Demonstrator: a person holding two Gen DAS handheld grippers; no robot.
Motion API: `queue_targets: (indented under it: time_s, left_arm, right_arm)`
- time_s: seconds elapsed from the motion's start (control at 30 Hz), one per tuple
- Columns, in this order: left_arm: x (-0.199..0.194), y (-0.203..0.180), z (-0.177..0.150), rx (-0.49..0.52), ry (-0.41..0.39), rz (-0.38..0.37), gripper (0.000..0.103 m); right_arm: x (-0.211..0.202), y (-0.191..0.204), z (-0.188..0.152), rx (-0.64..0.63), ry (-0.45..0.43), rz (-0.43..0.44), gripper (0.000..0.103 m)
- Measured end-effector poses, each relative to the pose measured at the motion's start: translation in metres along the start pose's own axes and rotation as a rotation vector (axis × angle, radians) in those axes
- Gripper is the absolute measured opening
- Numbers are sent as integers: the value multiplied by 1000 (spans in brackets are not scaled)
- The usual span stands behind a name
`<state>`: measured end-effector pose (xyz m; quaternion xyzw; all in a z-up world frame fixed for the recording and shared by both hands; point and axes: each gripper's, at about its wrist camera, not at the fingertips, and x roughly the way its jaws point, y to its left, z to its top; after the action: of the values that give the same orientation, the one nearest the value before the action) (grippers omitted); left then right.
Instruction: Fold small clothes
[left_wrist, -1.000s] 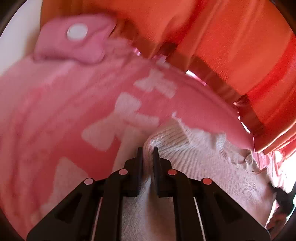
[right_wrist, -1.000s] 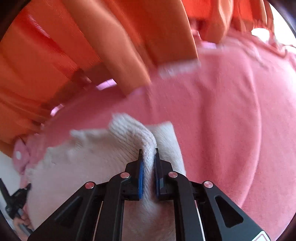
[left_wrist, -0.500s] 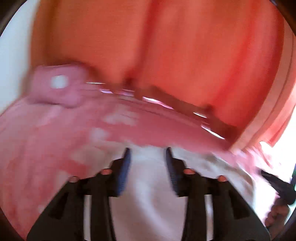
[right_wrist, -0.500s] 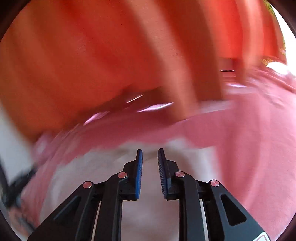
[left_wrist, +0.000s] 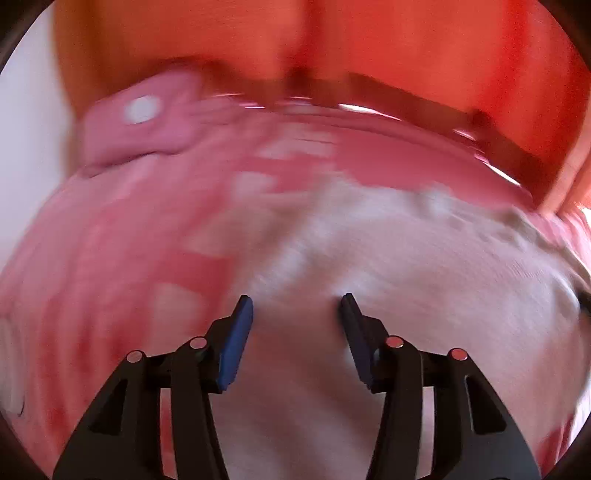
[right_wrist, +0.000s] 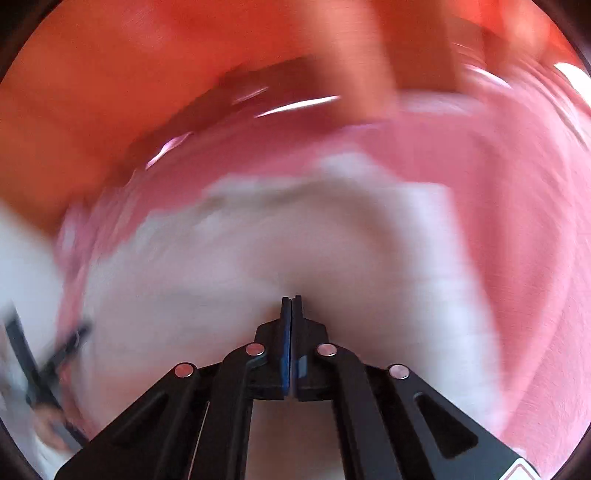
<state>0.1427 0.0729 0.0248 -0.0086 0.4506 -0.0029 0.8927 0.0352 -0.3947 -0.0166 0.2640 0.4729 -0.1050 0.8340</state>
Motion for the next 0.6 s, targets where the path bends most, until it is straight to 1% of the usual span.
queue_targets:
  time_s: [0.03, 0.07, 0.1, 0.13, 0.17, 0.2, 0.23, 0.27, 0.3, 0.37, 0.4, 0.43, 0.47, 0.5, 0.53, 0.57, 0.6]
  left_arm:
    - [4, 10, 5, -33, 7, 12, 50]
    - [6, 20, 11, -87, 8, 0, 50]
    - [5, 24, 16, -119, 1, -28, 51]
    - [5, 28, 21, -151, -9, -66, 58]
    - [7, 28, 26, -176, -19, -96, 64]
    - [7, 27, 28, -190, -28, -114, 76]
    - [9, 24, 31, -200, -37, -134, 83]
    - [14, 20, 33, -199, -39, -151, 84]
    - [17, 16, 33, -194, -33, -155, 84]
    - [31, 5, 32, -168, 8, -158, 84]
    - [37, 1, 32, -154, 25, -154, 75]
    - [38, -3, 32, -142, 29, -149, 56]
    - [37, -5, 34, -135, 14, -164, 47]
    - [31, -5, 36, -147, -6, -173, 18]
    - [24, -2, 40, -168, -34, -197, 9]
    - [11, 1, 45, -197, -77, -248, 9]
    - [4, 3, 49, -209, -108, -260, 9]
  right_arm:
    - [-3, -11, 3, 28, -19, -16, 0]
    - [-9, -19, 6, 77, -43, 35, 0]
    - [-14, -20, 8, 102, -69, 67, 7]
    - [-16, -16, 10, 105, -101, 79, 15]
    - [-20, -4, 15, 68, -145, 63, 31]
    - [-20, 5, 19, 39, -167, 44, 42]
    - [-17, 14, 20, -5, -192, 9, 59]
    - [-11, 21, 22, -27, -194, -5, 62]
    - [-3, 23, 21, -47, -177, -13, 63]
    - [19, 30, 23, -78, -112, -47, 62]
    - [26, 32, 23, -92, -111, -74, 57]
    - [27, 34, 23, -110, -127, -98, 34]
    - [20, 36, 23, -119, -156, -85, 10]
    - [10, 35, 26, -102, -180, -39, 10]
    - [-3, 37, 28, -74, -220, 22, 10]
    - [-22, 40, 31, -57, -281, 92, 10]
    - [-32, 45, 34, -61, -322, 120, 10]
